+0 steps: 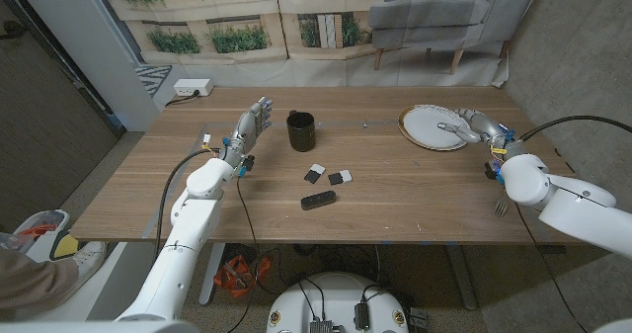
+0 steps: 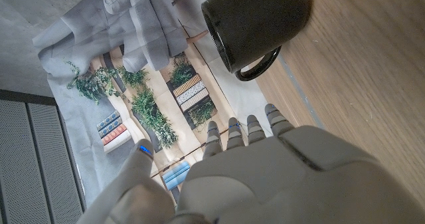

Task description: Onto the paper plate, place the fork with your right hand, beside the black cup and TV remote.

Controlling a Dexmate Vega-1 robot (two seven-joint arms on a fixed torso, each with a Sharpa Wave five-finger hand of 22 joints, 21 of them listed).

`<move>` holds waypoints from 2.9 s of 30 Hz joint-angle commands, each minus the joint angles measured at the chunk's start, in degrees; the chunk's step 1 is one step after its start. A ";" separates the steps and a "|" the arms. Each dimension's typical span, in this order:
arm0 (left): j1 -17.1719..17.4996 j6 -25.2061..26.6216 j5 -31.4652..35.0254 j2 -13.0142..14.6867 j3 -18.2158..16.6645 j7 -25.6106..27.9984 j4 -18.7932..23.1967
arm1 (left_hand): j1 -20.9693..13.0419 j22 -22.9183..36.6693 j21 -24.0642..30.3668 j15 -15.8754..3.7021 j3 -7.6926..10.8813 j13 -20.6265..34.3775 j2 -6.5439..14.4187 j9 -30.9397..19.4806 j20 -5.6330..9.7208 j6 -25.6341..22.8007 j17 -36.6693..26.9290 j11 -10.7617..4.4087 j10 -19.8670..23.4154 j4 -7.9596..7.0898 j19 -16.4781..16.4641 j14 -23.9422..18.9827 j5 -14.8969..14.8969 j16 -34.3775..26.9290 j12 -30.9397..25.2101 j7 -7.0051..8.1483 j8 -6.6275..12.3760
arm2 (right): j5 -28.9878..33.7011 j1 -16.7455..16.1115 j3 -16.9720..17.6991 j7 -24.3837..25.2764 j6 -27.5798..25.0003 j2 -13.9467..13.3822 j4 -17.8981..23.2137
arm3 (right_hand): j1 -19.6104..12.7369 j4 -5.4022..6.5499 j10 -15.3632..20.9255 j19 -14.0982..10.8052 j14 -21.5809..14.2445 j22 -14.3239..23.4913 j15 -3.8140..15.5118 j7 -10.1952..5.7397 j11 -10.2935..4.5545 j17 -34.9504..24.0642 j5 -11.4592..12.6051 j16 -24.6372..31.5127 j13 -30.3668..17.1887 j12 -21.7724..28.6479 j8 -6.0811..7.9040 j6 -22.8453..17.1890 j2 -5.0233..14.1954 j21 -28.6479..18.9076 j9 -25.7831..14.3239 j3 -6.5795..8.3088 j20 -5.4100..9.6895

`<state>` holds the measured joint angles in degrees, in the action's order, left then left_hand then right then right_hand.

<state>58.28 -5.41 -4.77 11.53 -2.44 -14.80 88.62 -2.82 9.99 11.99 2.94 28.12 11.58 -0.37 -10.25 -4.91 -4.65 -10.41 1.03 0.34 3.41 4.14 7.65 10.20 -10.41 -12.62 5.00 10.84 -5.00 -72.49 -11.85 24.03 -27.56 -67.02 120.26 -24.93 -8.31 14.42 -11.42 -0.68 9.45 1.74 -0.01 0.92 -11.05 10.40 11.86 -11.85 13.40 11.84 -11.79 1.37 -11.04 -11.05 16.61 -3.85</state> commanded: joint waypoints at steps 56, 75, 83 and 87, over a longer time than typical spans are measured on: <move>-0.20 -1.16 -0.87 0.58 -0.76 -1.12 -1.55 | -0.07 0.13 -0.43 -0.04 -0.08 0.12 0.39 -0.16 0.14 -0.47 -0.12 0.18 -0.19 0.62 -0.59 0.89 -0.03 -0.28 -0.26 0.15 0.00 | 2.47 -6.38 4.09 -1.73 -9.31 -1.29 3.37 | -1.07 -0.30 2.00 -1.90 -2.31 0.17 0.96 0.01 -0.24 -0.30 0.16 0.59 -0.28 0.77 0.34 -1.85 -0.41 -0.03 -0.14 -0.28 -0.48; -0.59 -0.62 -0.87 0.71 -0.58 -1.35 -1.84 | -0.03 0.14 -0.52 -0.02 -0.15 0.13 0.45 -0.16 0.18 -0.58 -0.13 0.28 -0.11 0.71 -0.63 0.89 -0.03 -0.31 -0.30 0.07 0.02 | 2.15 -8.62 6.12 -3.07 -8.92 -1.54 2.05 | -1.51 -0.40 2.67 -2.59 -3.41 0.16 1.39 -0.36 -0.56 -0.27 0.24 0.79 -0.28 0.94 0.36 -2.44 -0.44 -0.11 -0.15 -0.22 -0.30; -1.41 -1.05 -0.78 0.72 -0.40 -1.49 -2.83 | 0.00 0.14 -0.55 0.04 -0.19 0.13 0.48 -0.16 0.16 -0.58 -0.13 0.21 -0.22 0.76 -0.65 0.94 -0.04 -0.30 -0.26 0.03 0.01 | 2.30 -9.35 6.84 -3.93 -9.33 -2.10 2.19 | -1.82 -0.48 2.74 -2.81 -3.51 0.16 1.55 -0.33 -0.78 -0.25 0.30 0.71 -0.28 0.93 0.34 -2.64 -0.42 -0.10 -0.16 -0.14 -0.13; -1.86 -1.44 -0.81 0.73 -0.28 -1.72 -3.44 | 0.00 0.14 -0.56 0.05 -0.20 0.13 0.49 -0.16 0.17 -0.56 -0.13 0.20 -0.17 0.77 -0.65 0.95 -0.04 -0.30 -0.29 0.08 0.00 | 2.43 -10.25 7.57 -4.25 -9.88 -2.35 2.56 | -1.94 -0.52 2.75 -2.91 -3.54 0.16 1.54 -0.37 -0.87 -0.25 0.32 0.67 -0.28 0.92 0.30 -2.63 -0.42 -0.10 -0.16 -0.12 -0.07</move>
<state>57.50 -6.41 -5.64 12.21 -3.02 -16.15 86.53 -2.60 9.98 11.56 3.03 27.74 11.58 -0.15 -10.24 -4.60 -4.87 -10.41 1.03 0.34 3.79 3.83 8.17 10.20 -10.41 -12.62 5.22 10.84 -2.70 -81.13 -5.72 20.91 -36.71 -68.79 122.52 -26.29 -8.54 16.78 -13.87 -3.64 9.45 2.06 -0.42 -0.01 -11.05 10.40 12.30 -11.85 13.84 11.84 -14.04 0.92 -11.04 -11.05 16.38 -3.80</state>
